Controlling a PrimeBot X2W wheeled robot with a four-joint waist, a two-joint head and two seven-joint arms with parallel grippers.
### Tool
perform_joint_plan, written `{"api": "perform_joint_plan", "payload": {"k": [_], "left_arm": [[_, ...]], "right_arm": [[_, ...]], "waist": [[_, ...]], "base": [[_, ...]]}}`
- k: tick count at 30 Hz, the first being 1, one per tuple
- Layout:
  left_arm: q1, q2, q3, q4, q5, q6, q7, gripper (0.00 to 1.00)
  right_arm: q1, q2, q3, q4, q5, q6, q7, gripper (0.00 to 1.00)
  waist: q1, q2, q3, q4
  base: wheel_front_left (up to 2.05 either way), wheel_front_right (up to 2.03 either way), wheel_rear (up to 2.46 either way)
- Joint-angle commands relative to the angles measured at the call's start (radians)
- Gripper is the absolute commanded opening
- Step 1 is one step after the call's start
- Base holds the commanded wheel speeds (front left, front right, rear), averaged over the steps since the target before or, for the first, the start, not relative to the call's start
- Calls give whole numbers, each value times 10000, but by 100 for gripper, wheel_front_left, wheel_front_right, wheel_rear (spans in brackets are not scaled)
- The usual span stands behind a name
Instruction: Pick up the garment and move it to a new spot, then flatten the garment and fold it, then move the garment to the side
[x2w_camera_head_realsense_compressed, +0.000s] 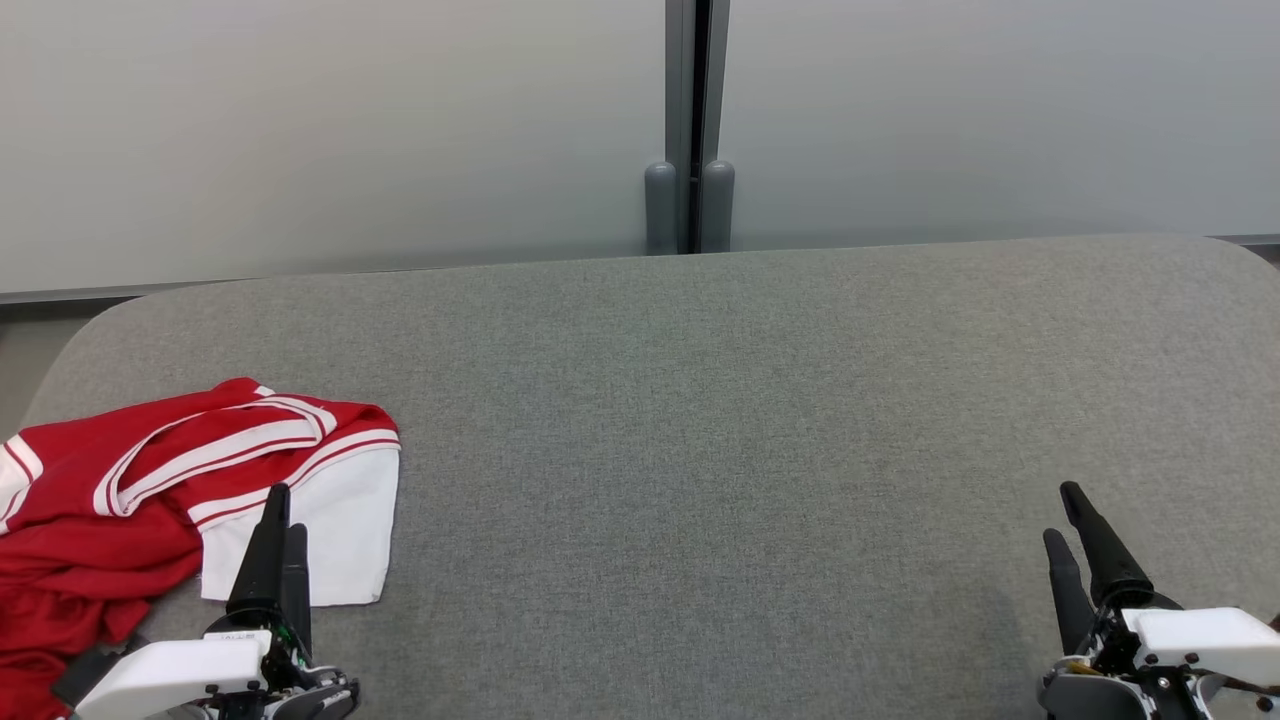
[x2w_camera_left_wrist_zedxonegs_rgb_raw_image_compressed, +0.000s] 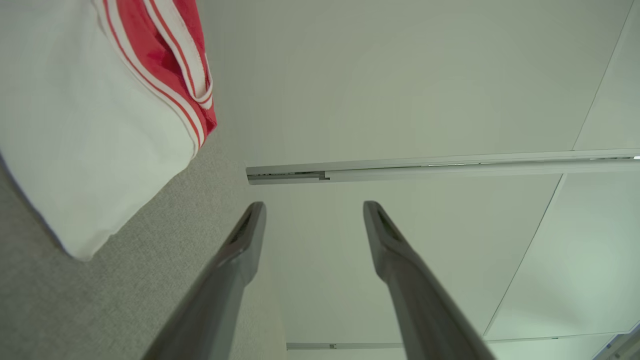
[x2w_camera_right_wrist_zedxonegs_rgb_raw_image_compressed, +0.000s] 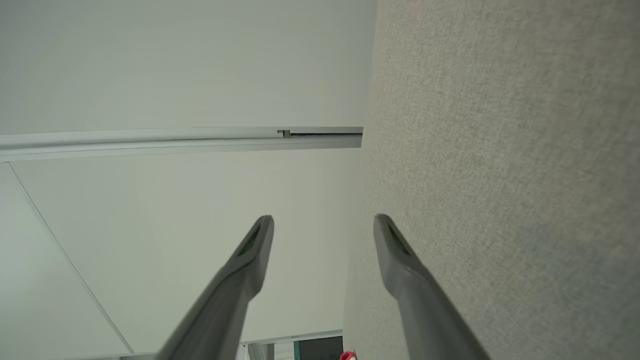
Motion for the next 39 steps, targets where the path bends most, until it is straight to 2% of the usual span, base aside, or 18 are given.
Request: {"api": "perform_joint_plan", "payload": {"k": [1,7,16,26,31,39], "left_arm": [[-218,108,-59,-320,217,-2,-122,100],[-224,122,-165,-610,745,-3,-397,100],[-239,140,-157,-1041,2099,-5,-778,100],[-261,157,-282,-1449,4223,15,-1158,100],[-253,162,-424,-1585,5064,119,-1302,100],[-226,174,-670,-1733,7005,435,-1567,100]], "right_arm": [[-336,-90,156,-341,-174,31,-160,100],[-457,-140,545,-640,-561,34,-446,100],[-626,-175,943,-1043,-1729,37,-825,100],[-786,-229,1369,-1301,-3489,41,-1212,100],[-864,-294,1581,-1382,-4262,43,-1350,100],[-999,-376,1864,-1420,-6000,46,-1617,100]], "waist": [[0,0,1,3],[0,0,9,17],[0,0,42,49],[0,0,100,73],[0,0,134,83],[0,0,212,95]], "base": [[0,0,0],[0,0,0],[0,0,0],[0,0,0],[0,0,0],[0,0,0]]}}
